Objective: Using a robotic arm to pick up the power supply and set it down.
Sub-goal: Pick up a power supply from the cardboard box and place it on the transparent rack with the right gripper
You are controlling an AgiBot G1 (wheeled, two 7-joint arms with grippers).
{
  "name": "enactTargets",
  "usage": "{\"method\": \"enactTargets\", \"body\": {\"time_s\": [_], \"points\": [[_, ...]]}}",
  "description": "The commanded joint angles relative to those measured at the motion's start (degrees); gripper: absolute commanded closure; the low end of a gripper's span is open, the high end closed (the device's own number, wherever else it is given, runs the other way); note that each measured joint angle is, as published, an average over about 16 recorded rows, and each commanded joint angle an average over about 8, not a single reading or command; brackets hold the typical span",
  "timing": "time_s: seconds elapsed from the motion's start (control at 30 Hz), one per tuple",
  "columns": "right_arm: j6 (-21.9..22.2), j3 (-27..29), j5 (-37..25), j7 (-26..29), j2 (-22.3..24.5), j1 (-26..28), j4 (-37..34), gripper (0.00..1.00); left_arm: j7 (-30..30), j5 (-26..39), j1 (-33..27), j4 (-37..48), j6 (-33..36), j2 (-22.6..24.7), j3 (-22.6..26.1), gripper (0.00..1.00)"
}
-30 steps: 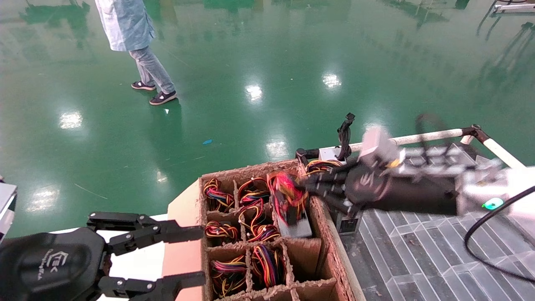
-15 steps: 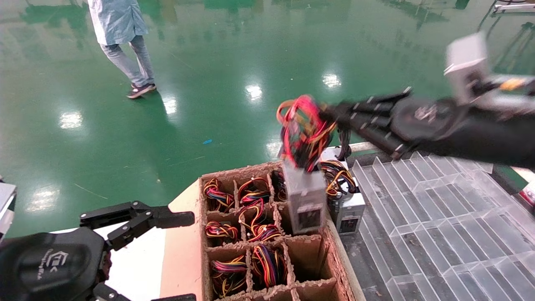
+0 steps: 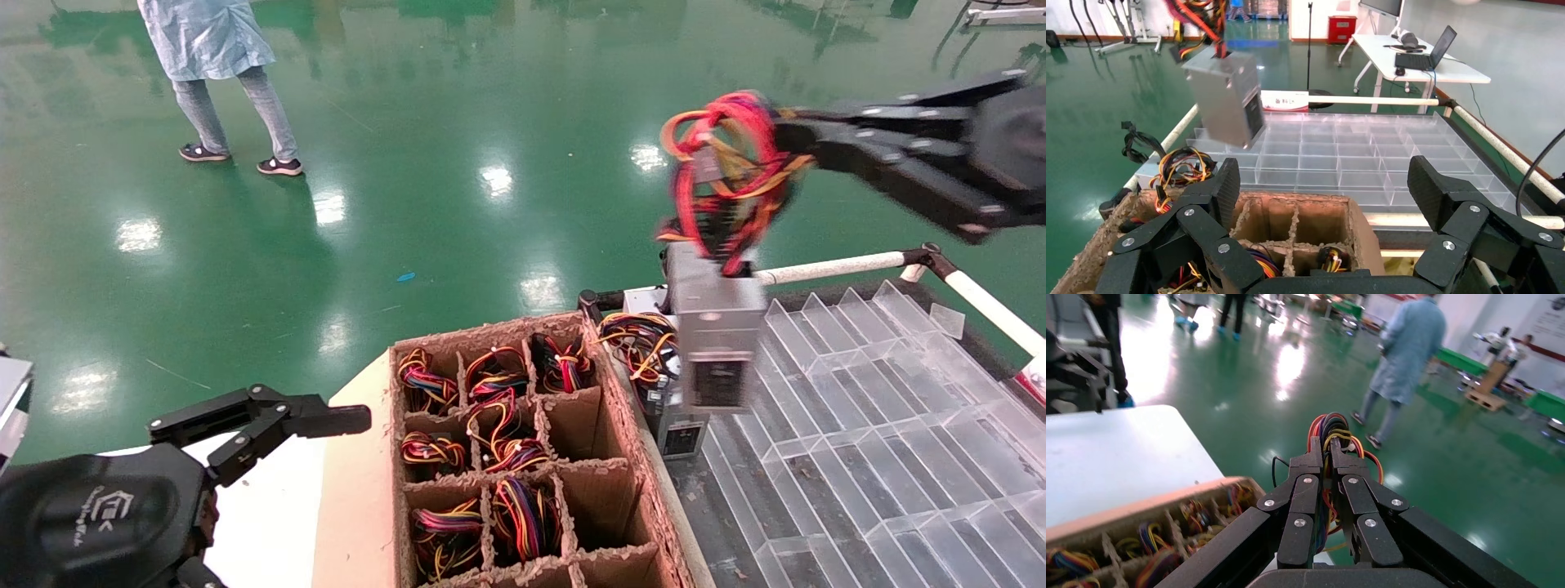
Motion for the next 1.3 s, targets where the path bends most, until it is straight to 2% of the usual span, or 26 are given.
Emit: {"method": "enactTargets", "body": {"time_s": [0.03, 0.3, 0.53, 0.87, 1.3], "points": [[0.05, 0.27, 0.23, 0.75, 1.85, 0.11, 0.93, 1.00, 0.00, 0.00, 0.00, 0.00, 0.00, 0.00, 0.00, 0.00], [0.80, 0.25, 0.23, 0.57, 6.36, -3.82, 1.27, 1.00, 0.00, 0.00, 0.00, 0.00, 0.00, 0.00, 0.00, 0.00], [1.46, -0.89, -1.82, -1.27, 7.60, -6.67, 0.51, 1.00, 0.00, 0.00, 0.00, 0.00, 0.00, 0.00, 0.01, 0.00], [1.64, -2.96, -4.82, -4.78, 5.94, -8.68, -1.53, 1.00, 0.00, -0.01, 0.00, 0.00, 0.00, 0.00, 0.01, 0.00], [-1.03, -7.46, -8.27, -6.96, 1.07, -6.43, -3.84, 1.00, 0.01, -0.01, 0.00, 0.00, -0.01, -0.01, 0.01, 0.00]]}}
